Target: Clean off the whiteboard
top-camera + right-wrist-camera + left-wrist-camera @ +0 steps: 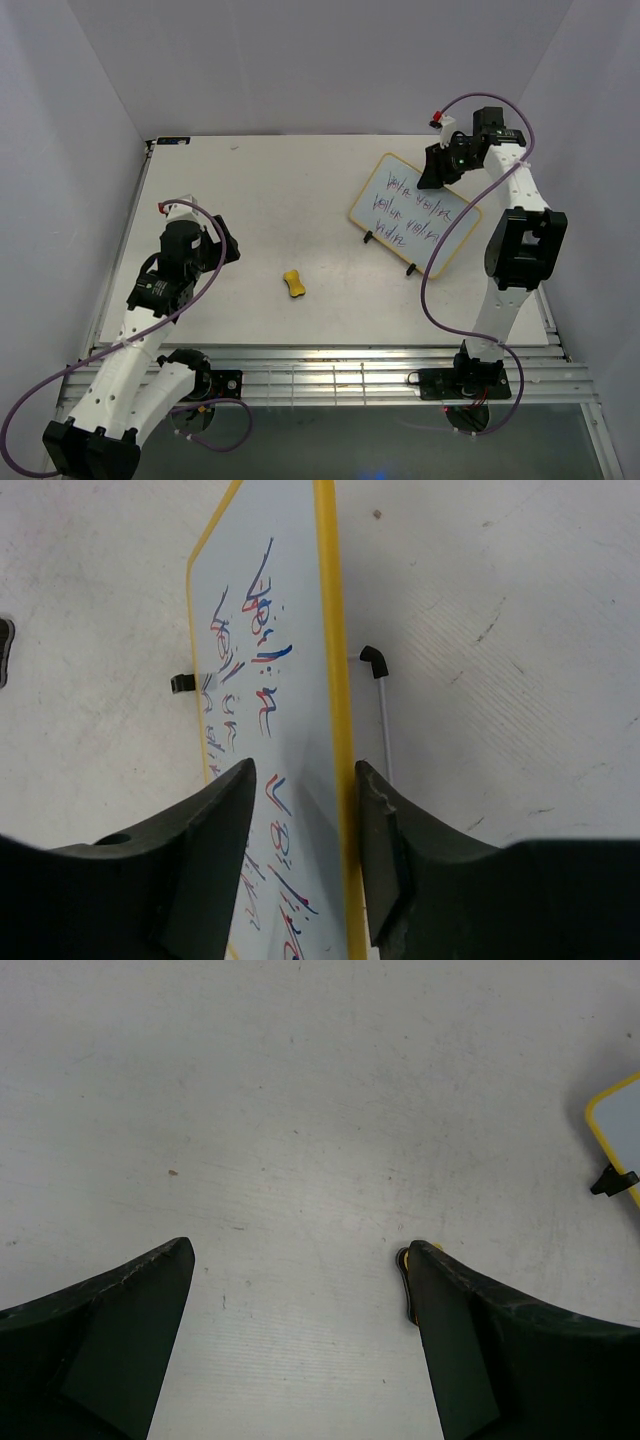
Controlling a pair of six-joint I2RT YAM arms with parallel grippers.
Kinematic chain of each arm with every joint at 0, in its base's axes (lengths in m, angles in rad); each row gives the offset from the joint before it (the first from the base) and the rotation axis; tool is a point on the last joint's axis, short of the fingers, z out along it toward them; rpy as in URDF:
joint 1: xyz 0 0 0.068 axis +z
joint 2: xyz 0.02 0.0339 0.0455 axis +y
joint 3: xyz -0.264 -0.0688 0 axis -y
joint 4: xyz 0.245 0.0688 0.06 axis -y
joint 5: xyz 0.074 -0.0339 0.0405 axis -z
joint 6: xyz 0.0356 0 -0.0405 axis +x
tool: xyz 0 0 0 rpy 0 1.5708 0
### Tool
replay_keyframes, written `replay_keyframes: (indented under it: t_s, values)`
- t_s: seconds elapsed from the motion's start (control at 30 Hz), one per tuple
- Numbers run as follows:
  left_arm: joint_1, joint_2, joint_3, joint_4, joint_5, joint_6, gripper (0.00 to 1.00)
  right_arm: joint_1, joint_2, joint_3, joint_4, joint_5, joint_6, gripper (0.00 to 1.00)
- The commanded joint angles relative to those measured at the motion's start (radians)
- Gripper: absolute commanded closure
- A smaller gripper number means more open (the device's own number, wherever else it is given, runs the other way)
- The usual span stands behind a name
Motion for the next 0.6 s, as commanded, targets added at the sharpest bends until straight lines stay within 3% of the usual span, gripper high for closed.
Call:
replay_keyframes:
  t_s: [0.0, 0.3, 0.57]
  values:
    - [0.005, 0.008, 0.001, 0.018, 0.011, 0.009, 0.02, 0.003, -0.086, -0.02, -0.039, -0.068, -0.029, 0.52]
    - [0.005, 0.008, 0.001, 0.017, 0.009, 0.01, 0.02, -0.002, -0.11, -0.044, -0.041, -0.081, -0.039, 0.62]
    - [0.005, -0.024, 0.001, 0.008, -0.031, 0.006, 0.02, -0.003, -0.163, -0.106, -0.031, -0.098, -0.063, 0.64]
